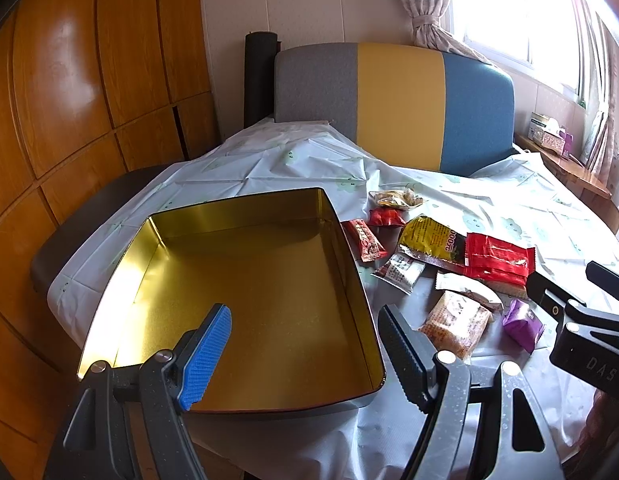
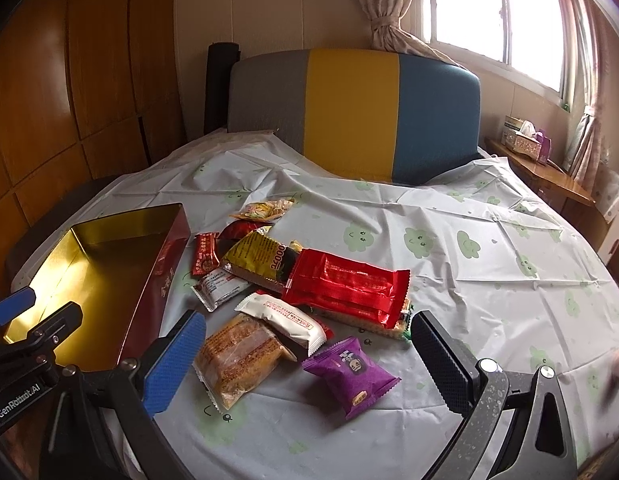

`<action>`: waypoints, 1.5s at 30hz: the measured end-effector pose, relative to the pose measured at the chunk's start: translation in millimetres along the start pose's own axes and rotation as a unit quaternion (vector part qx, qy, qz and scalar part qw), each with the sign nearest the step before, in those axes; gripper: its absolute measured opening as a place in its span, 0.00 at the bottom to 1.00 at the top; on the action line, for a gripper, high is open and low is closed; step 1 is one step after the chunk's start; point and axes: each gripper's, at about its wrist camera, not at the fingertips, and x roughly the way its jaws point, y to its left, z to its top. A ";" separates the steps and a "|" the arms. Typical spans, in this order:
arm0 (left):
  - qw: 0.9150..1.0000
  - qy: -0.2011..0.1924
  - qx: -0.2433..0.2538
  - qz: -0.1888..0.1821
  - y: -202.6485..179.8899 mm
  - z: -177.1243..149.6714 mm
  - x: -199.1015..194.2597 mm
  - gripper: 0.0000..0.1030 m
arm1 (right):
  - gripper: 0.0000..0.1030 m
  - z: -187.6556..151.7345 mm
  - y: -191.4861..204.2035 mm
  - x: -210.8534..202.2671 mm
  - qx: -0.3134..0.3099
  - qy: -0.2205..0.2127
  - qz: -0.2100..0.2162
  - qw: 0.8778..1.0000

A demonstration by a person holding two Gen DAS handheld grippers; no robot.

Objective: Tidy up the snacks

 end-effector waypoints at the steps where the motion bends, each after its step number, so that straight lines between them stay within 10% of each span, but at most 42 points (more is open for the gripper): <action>1: 1.000 0.000 0.000 0.001 0.1 0.3 0.5 0.75 | 1.00 0.1 -0.9 -0.8 0.001 -0.001 0.000 1.000; 45: 0.999 0.001 0.045 -0.018 -19.7 1.5 -5.6 0.75 | 1.00 32.1 -61.2 -11.3 0.048 -0.020 0.037 0.998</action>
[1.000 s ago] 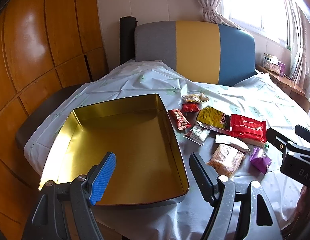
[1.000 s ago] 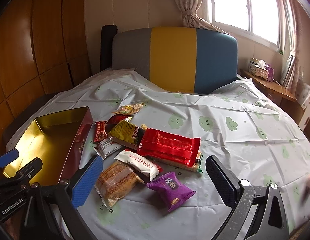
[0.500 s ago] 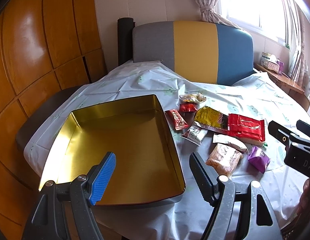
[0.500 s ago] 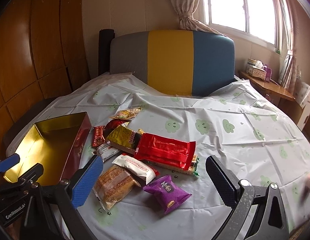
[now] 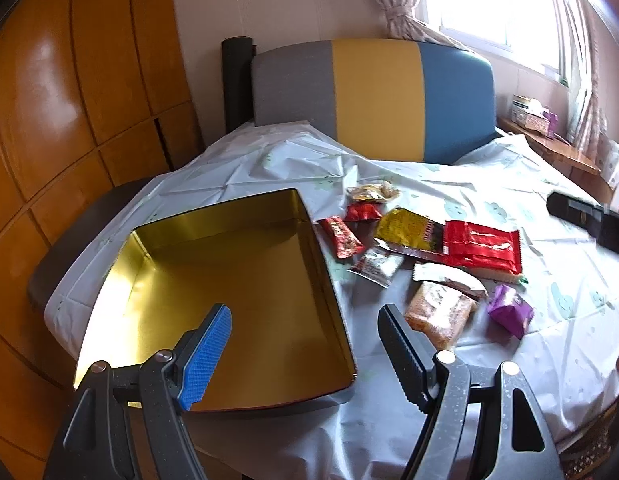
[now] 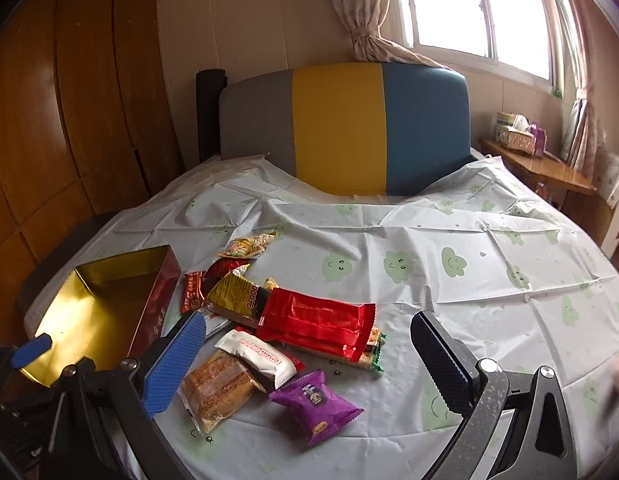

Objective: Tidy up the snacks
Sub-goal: 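Grasp the clear bag of brown pastry with the left gripper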

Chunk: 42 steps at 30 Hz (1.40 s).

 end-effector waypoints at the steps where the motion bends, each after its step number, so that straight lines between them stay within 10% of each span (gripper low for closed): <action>1: 1.000 0.000 0.004 -0.009 -1.9 0.2 0.3 0.75 | 1.00 3.9 -5.6 0.6 0.004 0.004 0.008 1.000; 8: 0.995 0.028 -0.001 -0.094 -12.7 1.0 7.3 0.75 | 1.00 28.0 -48.0 19.3 -0.005 0.038 0.010 0.999; 13: 0.993 0.069 0.034 -0.089 -29.1 0.7 23.5 0.66 | 1.00 22.3 -81.5 43.3 0.021 0.073 -0.008 0.997; 25: 0.957 0.157 0.124 -0.209 -78.8 11.9 72.0 0.52 | 0.96 21.8 -91.9 57.1 0.067 0.117 0.032 0.990; 31: 0.945 0.184 0.162 -0.218 -101.9 14.1 99.9 0.67 | 0.97 21.4 -93.5 61.6 0.076 0.129 0.047 0.988; 42: 0.951 0.175 0.161 -0.197 -108.0 3.7 118.7 0.59 | 0.97 21.3 -89.7 66.3 0.061 0.135 0.050 0.988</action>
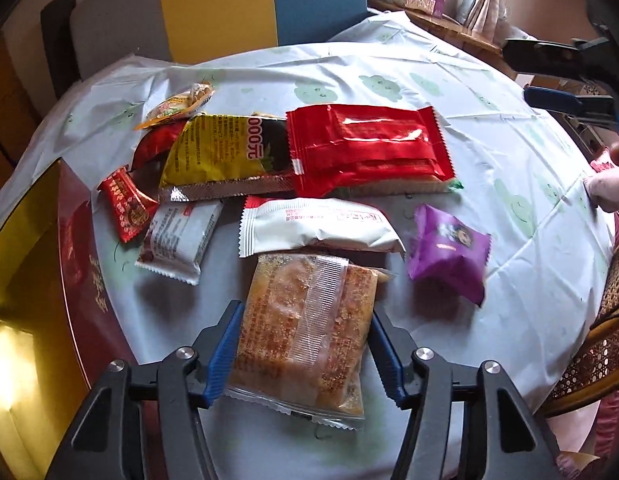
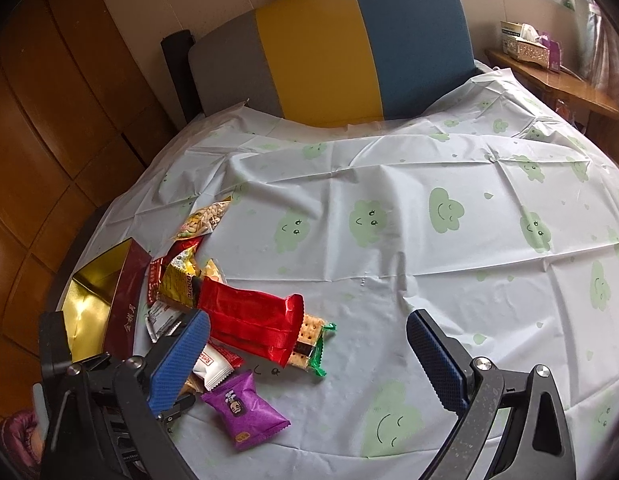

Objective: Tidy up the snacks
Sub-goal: 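Grasp the clear bag of brown pastry with the left gripper, then carry pastry bag into tin with left gripper while right grasps white cake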

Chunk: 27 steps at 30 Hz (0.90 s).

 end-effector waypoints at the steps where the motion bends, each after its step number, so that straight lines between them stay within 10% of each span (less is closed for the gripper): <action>1: 1.000 -0.005 -0.002 -0.001 -1.0 -3.5 -2.1 0.59 | 0.96 -0.5 1.5 1.2 -0.005 0.002 0.001 1.000; 15: 0.999 -0.046 0.019 -0.014 -18.7 -65.6 -30.4 0.59 | 0.66 -40.5 74.0 34.2 -0.160 0.098 0.080 0.979; 23: 0.999 -0.028 0.022 0.004 -21.0 -71.4 -33.1 0.59 | 0.65 -61.0 97.9 68.2 -0.054 0.213 0.214 0.952; 27: 0.999 -0.033 0.019 -0.001 -19.7 -74.9 -33.8 0.59 | 0.67 -66.3 100.4 89.8 -0.002 0.227 0.193 0.955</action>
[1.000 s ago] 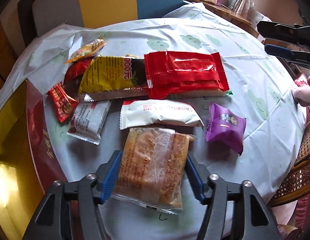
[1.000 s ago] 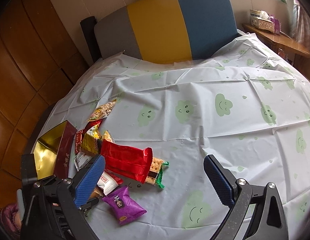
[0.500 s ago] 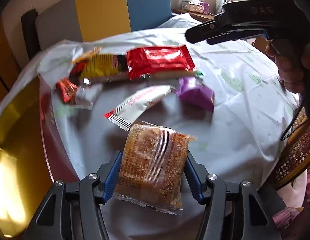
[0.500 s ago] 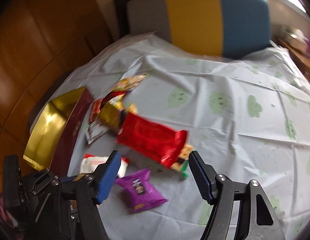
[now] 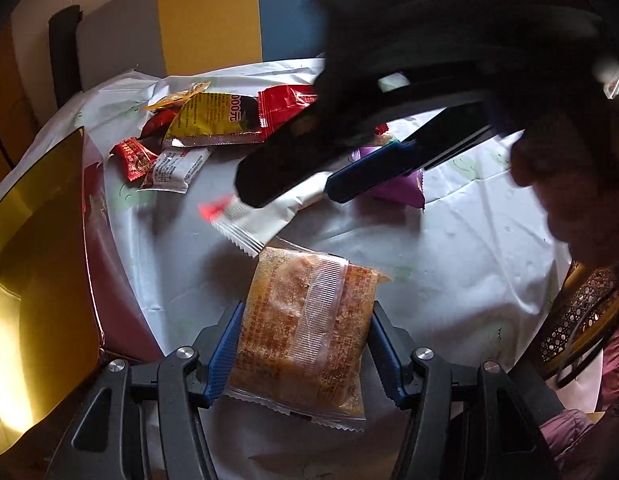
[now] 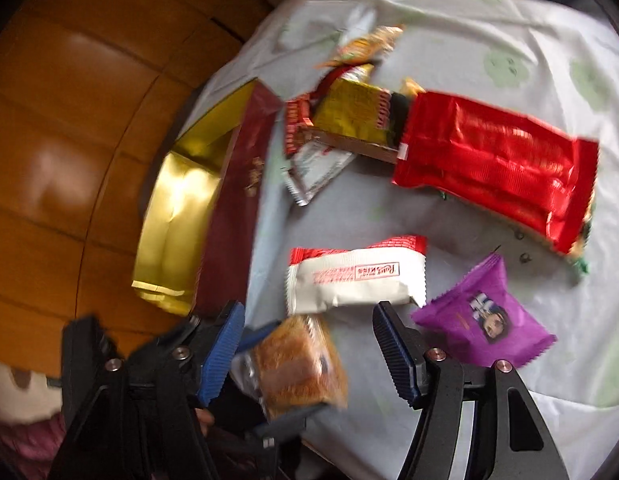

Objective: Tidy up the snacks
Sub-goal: 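Carry pastry bag into tin with left gripper while right grasps white cake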

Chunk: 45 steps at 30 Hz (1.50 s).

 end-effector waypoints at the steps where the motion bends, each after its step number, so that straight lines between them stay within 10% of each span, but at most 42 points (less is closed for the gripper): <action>1: 1.000 0.000 -0.001 -0.001 0.6 -0.6 -0.6 0.59 | 0.66 1.0 -1.5 3.3 0.014 -0.004 0.000 1.000; 9: 1.000 -0.007 -0.004 -0.009 2.8 -3.4 -3.8 0.59 | 0.64 13.7 -0.9 10.2 0.057 -0.056 -0.088 0.993; 28: 1.000 -0.004 -0.004 -0.006 5.5 -3.0 -2.1 0.59 | 0.64 35.1 31.9 25.9 -0.234 -0.003 -0.219 0.947; 33: 1.000 -0.005 -0.007 -0.009 5.3 -1.9 -1.7 0.59 | 0.30 24.5 32.7 17.1 -0.264 0.006 -0.220 0.939; 39: 1.000 -0.012 -0.003 -0.020 4.6 -1.1 -10.7 0.59 | 0.42 29.2 23.1 9.7 -0.249 -0.009 -0.188 0.950; 45: 0.999 -0.037 0.012 -0.032 3.7 3.3 -41.1 0.59 | 0.62 25.7 35.9 27.3 -0.301 0.025 -0.201 0.932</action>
